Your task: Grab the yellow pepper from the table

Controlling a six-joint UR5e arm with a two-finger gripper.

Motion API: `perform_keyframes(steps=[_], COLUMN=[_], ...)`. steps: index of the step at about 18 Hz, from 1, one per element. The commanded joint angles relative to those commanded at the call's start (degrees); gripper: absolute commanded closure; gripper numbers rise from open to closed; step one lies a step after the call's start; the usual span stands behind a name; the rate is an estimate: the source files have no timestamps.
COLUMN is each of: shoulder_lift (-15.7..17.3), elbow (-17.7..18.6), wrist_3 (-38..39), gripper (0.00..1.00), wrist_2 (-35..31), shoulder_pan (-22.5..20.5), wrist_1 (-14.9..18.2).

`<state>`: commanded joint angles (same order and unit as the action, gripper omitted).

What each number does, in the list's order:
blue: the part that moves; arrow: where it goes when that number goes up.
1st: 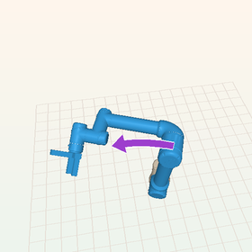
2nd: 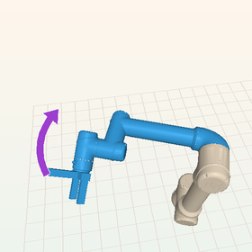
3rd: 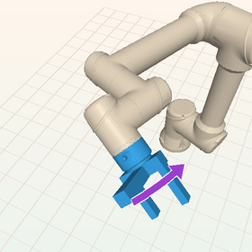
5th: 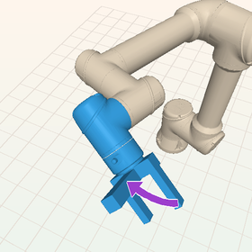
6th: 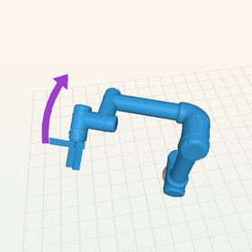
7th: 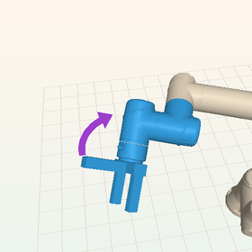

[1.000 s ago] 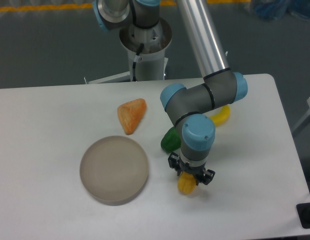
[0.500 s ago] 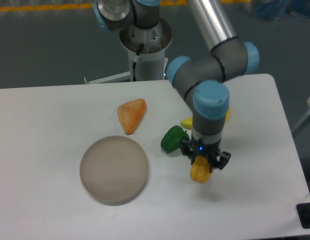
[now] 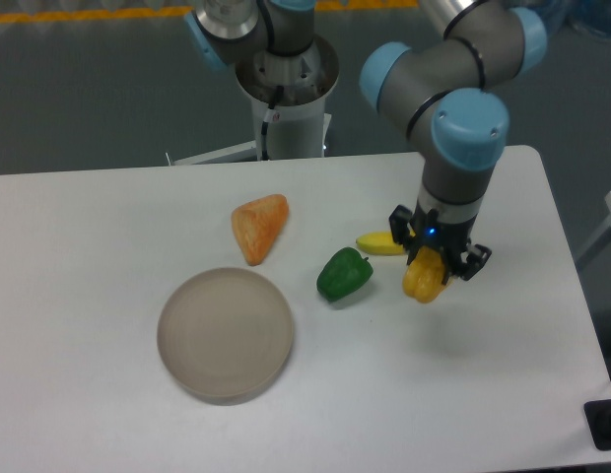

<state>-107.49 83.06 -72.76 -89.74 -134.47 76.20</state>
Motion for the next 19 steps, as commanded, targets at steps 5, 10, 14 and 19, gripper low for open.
perform_keyframes(steps=[5,10,14,19], shoulder_lift=[-0.18,-0.26,-0.44,-0.44], elbow=[0.53,0.62,0.62,0.53], wrist_3=[-9.32,-13.72,-15.13,-15.57], gripper=[0.84,0.83,0.84,0.84], wrist_2=[-0.18,0.00,0.62,0.70], shoulder_pan=[-0.26,-1.14,-1.76,-1.85], wrist_1=[0.00,-0.09,-0.09,-0.09])
